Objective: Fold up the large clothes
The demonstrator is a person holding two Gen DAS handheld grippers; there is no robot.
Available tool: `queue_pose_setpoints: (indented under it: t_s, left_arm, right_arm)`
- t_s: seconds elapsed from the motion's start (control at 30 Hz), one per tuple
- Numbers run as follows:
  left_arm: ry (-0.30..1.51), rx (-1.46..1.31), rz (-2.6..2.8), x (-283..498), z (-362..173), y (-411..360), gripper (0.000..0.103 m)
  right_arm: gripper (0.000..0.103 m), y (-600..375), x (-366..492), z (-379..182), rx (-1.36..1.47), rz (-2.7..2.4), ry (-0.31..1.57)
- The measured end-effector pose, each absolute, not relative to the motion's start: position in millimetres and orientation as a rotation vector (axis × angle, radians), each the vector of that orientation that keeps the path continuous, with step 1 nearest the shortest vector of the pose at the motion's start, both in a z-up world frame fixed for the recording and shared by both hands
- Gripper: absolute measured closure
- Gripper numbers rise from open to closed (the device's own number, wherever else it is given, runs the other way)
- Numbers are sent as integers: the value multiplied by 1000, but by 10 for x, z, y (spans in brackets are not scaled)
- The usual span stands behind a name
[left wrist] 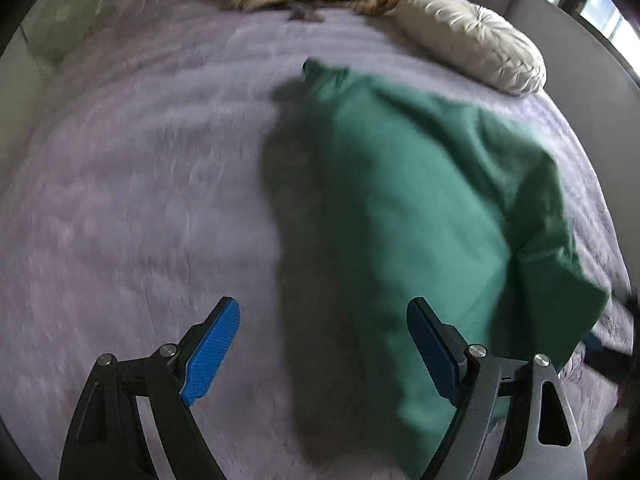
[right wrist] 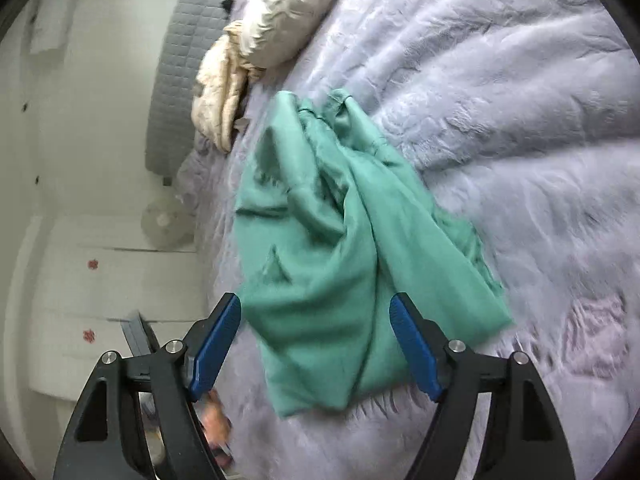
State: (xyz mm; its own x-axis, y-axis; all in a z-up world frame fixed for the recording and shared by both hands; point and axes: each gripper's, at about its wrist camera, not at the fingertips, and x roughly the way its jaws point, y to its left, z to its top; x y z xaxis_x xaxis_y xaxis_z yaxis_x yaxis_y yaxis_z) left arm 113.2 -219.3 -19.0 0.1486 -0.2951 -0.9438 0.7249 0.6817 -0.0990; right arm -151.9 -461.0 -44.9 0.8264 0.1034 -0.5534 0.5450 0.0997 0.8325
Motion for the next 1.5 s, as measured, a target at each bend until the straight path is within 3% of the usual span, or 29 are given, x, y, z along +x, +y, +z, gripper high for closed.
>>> queue_pose_setpoints:
  t_s: [0.07, 0.1, 0.13, 0.2, 0.3, 0.4, 0.6, 0.67, 0.7, 0.73, 0.83, 1.0, 1.1, 1.17, 1.2, 1.27, 1.3, 1.4, 1.5]
  left_arm:
    - [1212, 442, -770, 1048, -240, -2156, 16]
    - [1198, 448, -766, 1025, -251, -2117, 16]
    - [1188, 452, -770, 1000, -244, -2112, 16]
    - [1188, 458, -776, 1002, -232, -2151, 16]
    - [1193, 459, -793, 987, -245, -2125, 16]
    - [1188, 463, -793, 936, -191, -2121, 16]
    - [1191, 464, -810, 924, -177, -2153, 16]
    - [1194, 457, -809, 939, -178, -2144, 16]
    - [1194, 450, -808, 948, -173, -2137, 16]
    - [1190, 443, -809, 956, -169, -2130, 16]
    - [1183, 456, -806, 957, -229, -2146, 16]
    - [1217, 460, -824, 963, -314, -2162, 16]
    - [1211, 472, -827, 980, -270, -2133, 16]
    - [1211, 474, -833, 994, -224, -2108, 16]
    - [1211, 473, -836, 993, -206, -2104, 16]
    - [1209, 467, -851, 986, -156, -2107, 16]
    - [1209, 463, -862, 972, -132, -2118, 16]
    - [1212, 488, -888, 890, -134, -2170, 16]
    - [1212, 554, -907, 762, -268, -2152, 16]
  right_arm:
    - [46, -4649, -1193, -549, 1496, -333, 573]
    - [65, -4668, -1163, -532, 1480, -342, 597]
    - [66, -4670, -1130, -524, 1449, -377, 639]
    - [66, -4659, -1113, -482, 1332, -520, 737]
    - [64, -4621, -1242, -173, 1205, -562, 717]
    - [33, -4635, -1105, 67, 1124, -491, 741]
    - [35, -4972, -596, -145, 1114, -443, 843]
    - [64, -5068, -433, -331, 1136, -422, 896]
    - [98, -5075, -337, -401, 1133, -388, 928]
    - [100, -5060, -318, -371, 1116, -382, 929]
    - [100, -5087, -292, -173, 984, -413, 874]
    - [99, -5361, -491, -516, 1132, -466, 946]
    - [90, -5199, -613, -287, 1084, -402, 937]
    - [62, -5115, -681, -168, 1079, -332, 914]
    - [36, -5066, -721, -109, 1077, -296, 905]
    - [31, -4987, -768, -46, 1057, -256, 906]
    - [35, -4954, -744, -32, 1061, -229, 927]
    - [97, -4855, -714, -147, 1096, -208, 1010]
    - [98, -4681, -834, -204, 1015, -276, 1082]
